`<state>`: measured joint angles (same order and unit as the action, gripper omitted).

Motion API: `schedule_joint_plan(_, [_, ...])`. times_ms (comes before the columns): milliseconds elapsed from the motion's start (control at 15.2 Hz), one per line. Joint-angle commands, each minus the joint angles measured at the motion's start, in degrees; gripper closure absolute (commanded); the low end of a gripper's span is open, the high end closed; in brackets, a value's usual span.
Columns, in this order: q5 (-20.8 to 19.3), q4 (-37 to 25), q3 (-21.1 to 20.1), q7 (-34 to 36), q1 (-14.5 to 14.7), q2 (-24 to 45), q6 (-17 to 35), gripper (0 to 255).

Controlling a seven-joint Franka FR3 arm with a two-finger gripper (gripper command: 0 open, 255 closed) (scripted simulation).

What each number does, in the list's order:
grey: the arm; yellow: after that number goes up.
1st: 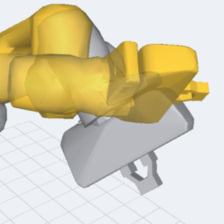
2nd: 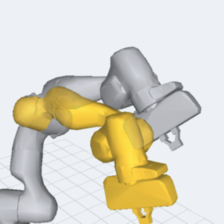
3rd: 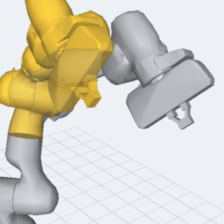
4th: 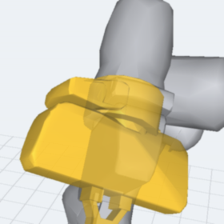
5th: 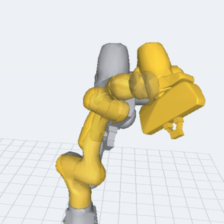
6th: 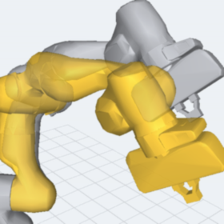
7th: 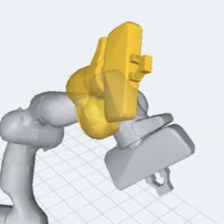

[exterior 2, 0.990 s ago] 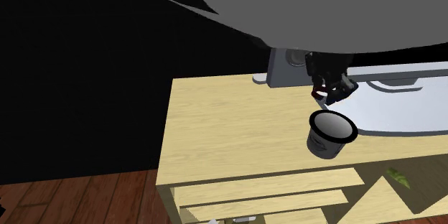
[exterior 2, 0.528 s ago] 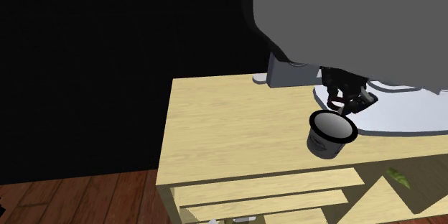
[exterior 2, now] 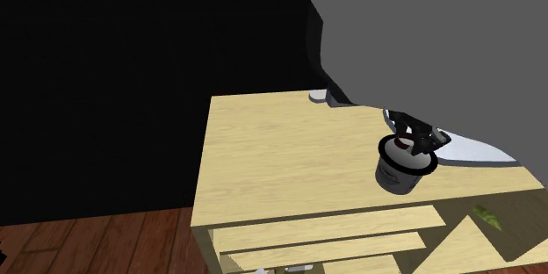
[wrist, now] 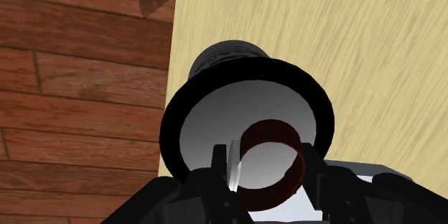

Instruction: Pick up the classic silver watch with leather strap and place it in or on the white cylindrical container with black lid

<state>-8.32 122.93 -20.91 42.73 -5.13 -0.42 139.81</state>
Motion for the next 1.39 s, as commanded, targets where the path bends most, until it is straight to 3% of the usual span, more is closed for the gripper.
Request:
schedule_joint_plan(0, [-0.5, 0.9, 0.0, 0.4, 0.0, 0.5, 1.3, 255])
schedule_joint_plan(462, [-0.5, 0.8, 0.0, 0.4, 0.0, 0.5, 1.3, 255])
schedule_joint_plan(528, [-0.5, 0.8, 0.0, 0.4, 0.0, 0.5, 1.3, 0])
schedule_joint_plan(858, [-0.5, 0.8, 0.0, 0.4, 0.0, 0.5, 1.3, 0])
schedule_joint_plan(1122, [3.1, -0.2, 0.1, -2.1, 0.2, -5.1, -4.8, 0])
schedule_joint_plan(1320, [3.1, -0.2, 0.1, -2.1, 0.3, -5.1, -4.8, 0])
